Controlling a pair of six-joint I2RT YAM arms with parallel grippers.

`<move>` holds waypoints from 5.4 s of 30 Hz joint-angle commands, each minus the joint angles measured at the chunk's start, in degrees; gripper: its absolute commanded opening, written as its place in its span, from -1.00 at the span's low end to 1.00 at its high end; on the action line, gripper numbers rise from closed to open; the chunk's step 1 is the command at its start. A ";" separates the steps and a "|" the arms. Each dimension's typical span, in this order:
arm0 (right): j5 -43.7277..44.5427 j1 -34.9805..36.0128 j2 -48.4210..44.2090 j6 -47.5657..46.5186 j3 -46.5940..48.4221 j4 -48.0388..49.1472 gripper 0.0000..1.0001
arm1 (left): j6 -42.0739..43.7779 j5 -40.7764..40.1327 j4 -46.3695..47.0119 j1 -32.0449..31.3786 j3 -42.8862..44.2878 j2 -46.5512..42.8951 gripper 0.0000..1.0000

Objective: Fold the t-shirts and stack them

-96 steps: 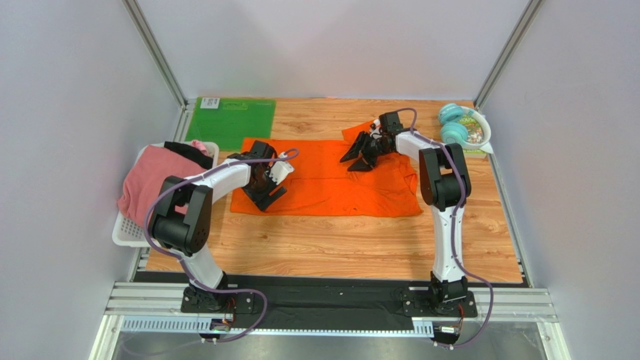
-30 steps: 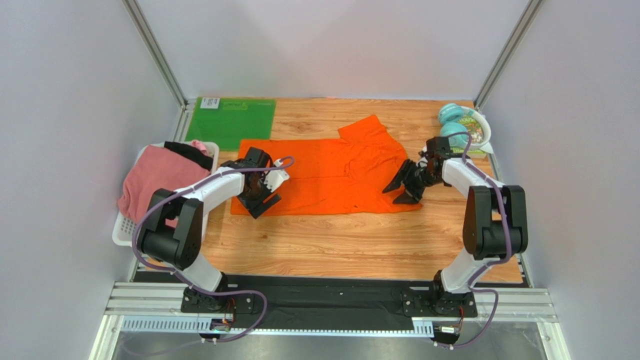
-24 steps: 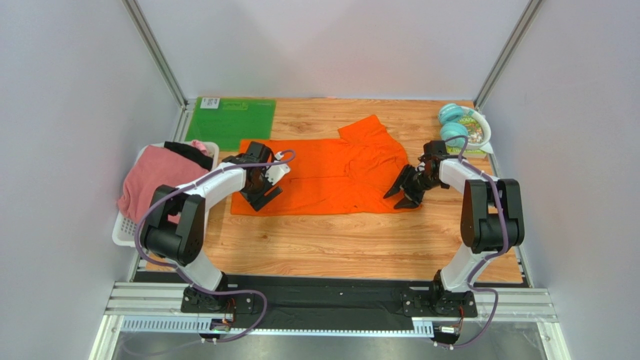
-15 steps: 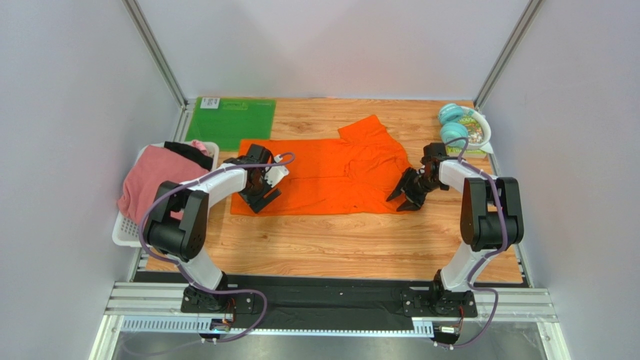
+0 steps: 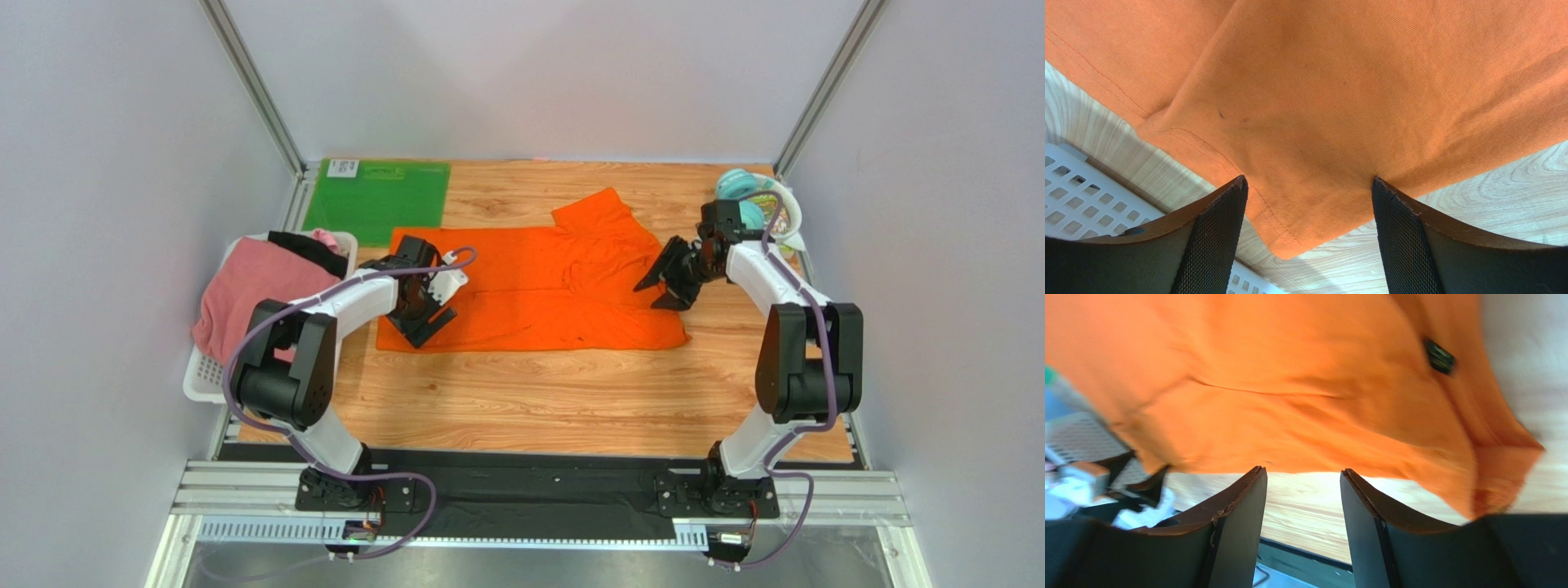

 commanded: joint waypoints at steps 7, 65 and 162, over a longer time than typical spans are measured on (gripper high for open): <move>0.14 1.57 5.55 1.59 1.04 4.86 0.07 | 0.22 0.05 -0.01 0.76 -1.94 -0.01 0.61; 7.35 4.83 10.38 1.67 4.91 4.69 0.13 | -9.18 16.23 -8.19 -2.06 6.69 3.32 0.61; -0.81 -5.90 48.53 -11.34 66.87 3.37 0.28 | -20.70 11.74 -11.17 11.48 62.57 41.56 0.61</move>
